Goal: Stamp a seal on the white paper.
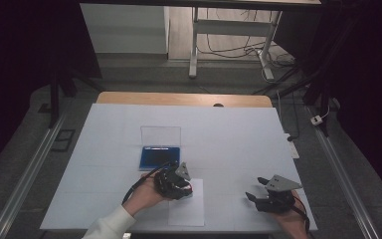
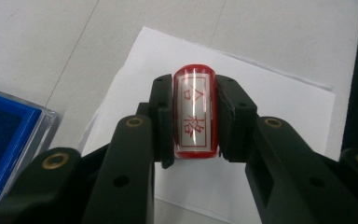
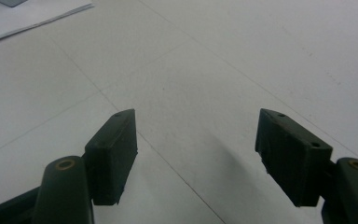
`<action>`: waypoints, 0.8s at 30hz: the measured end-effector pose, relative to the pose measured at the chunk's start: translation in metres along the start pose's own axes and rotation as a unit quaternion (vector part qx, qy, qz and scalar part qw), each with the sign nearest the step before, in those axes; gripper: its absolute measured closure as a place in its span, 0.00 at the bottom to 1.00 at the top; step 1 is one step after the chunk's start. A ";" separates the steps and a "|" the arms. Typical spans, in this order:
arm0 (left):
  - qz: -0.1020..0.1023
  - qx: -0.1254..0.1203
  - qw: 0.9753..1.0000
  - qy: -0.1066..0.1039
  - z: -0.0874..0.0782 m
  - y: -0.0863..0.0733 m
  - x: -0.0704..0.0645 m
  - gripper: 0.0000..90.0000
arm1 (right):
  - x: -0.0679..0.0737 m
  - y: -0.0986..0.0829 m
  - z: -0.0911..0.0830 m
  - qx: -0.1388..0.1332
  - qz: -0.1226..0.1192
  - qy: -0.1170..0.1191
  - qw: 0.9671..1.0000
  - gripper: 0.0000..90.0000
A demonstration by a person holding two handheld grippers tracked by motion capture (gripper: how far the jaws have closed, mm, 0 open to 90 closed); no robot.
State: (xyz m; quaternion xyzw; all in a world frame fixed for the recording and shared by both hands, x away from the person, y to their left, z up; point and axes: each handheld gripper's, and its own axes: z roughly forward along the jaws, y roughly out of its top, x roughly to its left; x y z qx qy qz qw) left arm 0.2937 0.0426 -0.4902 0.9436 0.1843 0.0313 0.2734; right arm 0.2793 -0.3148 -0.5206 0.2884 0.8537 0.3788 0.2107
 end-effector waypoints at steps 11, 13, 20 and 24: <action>-0.009 0.007 1.000 -0.008 0.002 0.001 0.002 0.78 | 0.000 0.001 0.000 -0.002 0.000 0.000 1.000 0.31; -0.009 0.008 1.000 -0.007 0.003 0.001 0.002 0.78 | 0.001 0.001 0.000 -0.001 -0.001 -0.002 1.000 0.31; -0.004 0.014 1.000 -0.002 0.003 0.002 0.001 0.78 | 0.001 0.001 0.000 0.000 -0.002 -0.003 1.000 0.31; -0.003 0.016 1.000 0.002 0.003 0.002 0.000 0.78 | 0.001 0.002 0.001 -0.001 -0.002 0.002 1.000 0.31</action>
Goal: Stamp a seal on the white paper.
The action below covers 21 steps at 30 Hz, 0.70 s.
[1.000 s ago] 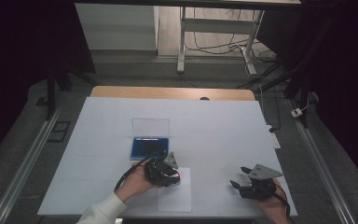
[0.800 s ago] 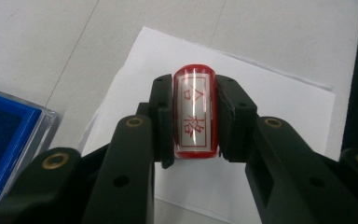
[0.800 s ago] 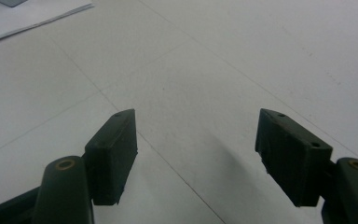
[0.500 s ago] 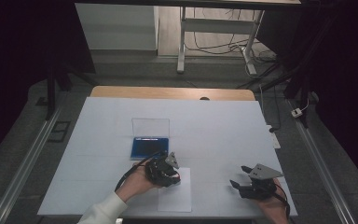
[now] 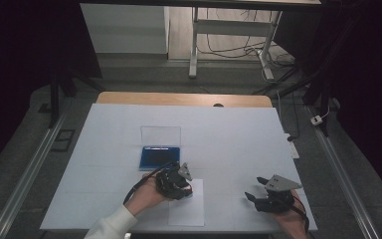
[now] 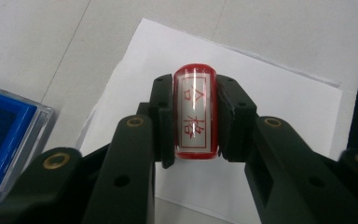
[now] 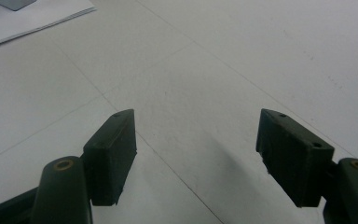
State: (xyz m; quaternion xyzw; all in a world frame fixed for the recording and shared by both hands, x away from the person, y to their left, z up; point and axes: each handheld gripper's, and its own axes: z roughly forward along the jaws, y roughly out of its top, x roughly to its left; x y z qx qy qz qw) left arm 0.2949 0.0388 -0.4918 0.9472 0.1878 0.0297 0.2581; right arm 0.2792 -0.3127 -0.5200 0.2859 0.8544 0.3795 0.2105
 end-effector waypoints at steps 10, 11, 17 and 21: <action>0.001 -0.005 1.000 0.003 0.001 -0.001 -0.001 0.79 | 0.000 0.000 0.000 -0.001 -0.002 -0.001 1.000 0.32; 0.002 -0.005 1.000 0.004 0.001 -0.001 -0.002 0.79 | 0.000 0.001 0.000 -0.001 -0.002 -0.001 1.000 0.32; 0.004 -0.005 1.000 0.003 0.001 -0.001 -0.001 0.79 | 0.001 0.001 -0.001 0.000 -0.003 -0.002 1.000 0.32; 0.004 -0.006 1.000 0.000 0.001 -0.002 0.000 0.79 | 0.001 0.001 -0.001 -0.001 -0.003 -0.002 1.000 0.32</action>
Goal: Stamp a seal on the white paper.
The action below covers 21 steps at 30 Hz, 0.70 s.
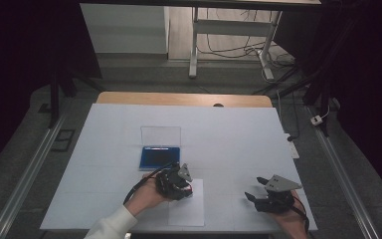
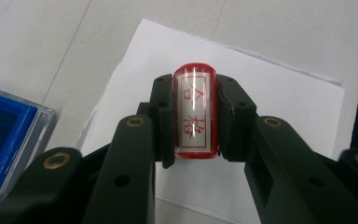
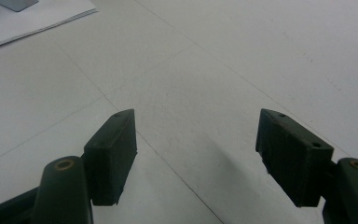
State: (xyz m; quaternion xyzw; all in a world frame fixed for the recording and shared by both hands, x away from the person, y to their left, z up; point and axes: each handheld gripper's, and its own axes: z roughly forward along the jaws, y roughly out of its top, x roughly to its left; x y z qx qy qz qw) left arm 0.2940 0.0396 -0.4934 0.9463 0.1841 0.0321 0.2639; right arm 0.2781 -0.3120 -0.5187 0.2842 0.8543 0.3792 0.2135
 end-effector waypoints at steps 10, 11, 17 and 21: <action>-0.006 -0.014 1.000 -0.006 -0.003 -0.002 0.002 0.78 | 0.000 0.000 0.000 0.001 0.000 0.002 1.000 0.32; -0.010 -0.017 1.000 -0.013 -0.005 -0.003 0.004 0.78 | 0.000 0.000 0.000 0.000 0.001 0.002 1.000 0.32; -0.029 -0.068 0.997 -0.020 -0.022 -0.006 0.009 0.78 | -0.003 -0.002 -0.002 -0.002 0.005 0.001 1.000 0.32; -0.019 -0.087 0.996 -0.014 -0.036 -0.003 0.005 0.78 | -0.003 -0.002 -0.002 0.000 0.002 -0.002 1.000 0.32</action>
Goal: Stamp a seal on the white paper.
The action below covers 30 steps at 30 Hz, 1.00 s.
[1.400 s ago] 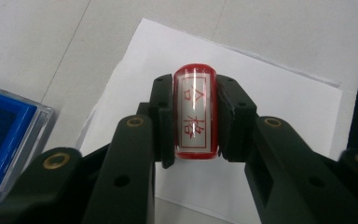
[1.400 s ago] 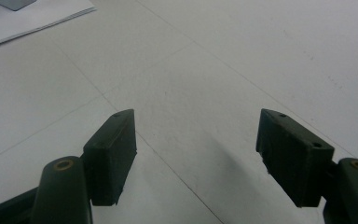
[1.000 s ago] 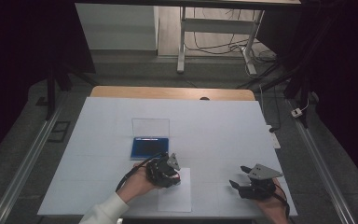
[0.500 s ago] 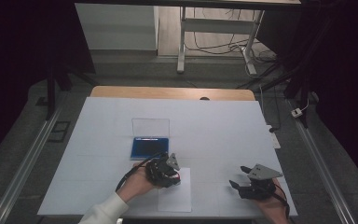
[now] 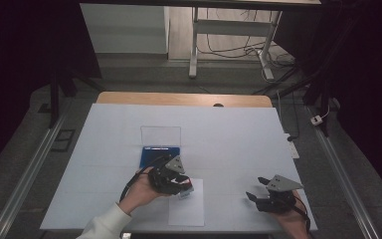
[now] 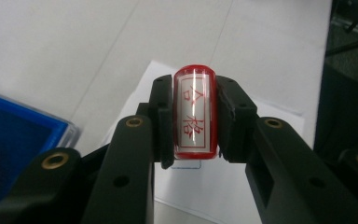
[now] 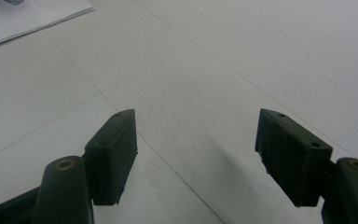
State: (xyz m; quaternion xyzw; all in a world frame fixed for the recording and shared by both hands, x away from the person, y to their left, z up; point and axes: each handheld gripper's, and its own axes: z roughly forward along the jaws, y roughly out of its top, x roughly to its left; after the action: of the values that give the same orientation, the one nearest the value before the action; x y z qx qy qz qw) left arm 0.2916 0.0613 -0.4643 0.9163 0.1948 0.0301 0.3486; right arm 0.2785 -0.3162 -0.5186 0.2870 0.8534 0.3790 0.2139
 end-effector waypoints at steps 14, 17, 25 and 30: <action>-0.007 -0.038 0.999 -0.001 -0.017 0.002 0.001 0.78 | -0.001 0.000 0.000 -0.002 0.003 0.002 1.000 0.32; -0.013 -0.046 0.999 0.001 -0.021 0.001 0.003 0.77 | 0.000 0.000 -0.001 -0.003 0.003 0.002 1.000 0.32; -0.027 -0.066 0.997 0.017 -0.032 -0.002 0.011 0.77 | 0.000 0.000 0.000 -0.002 0.003 0.003 1.000 0.32; -0.036 -0.070 0.997 0.026 -0.037 -0.004 0.016 0.78 | 0.000 0.000 0.000 -0.002 0.004 0.004 1.000 0.32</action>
State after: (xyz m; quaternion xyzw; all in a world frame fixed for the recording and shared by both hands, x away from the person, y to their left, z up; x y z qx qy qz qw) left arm 0.2978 0.0933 -0.4399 0.8809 0.2343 0.0545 0.4076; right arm 0.2787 -0.3164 -0.5191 0.2882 0.8525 0.3822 0.2098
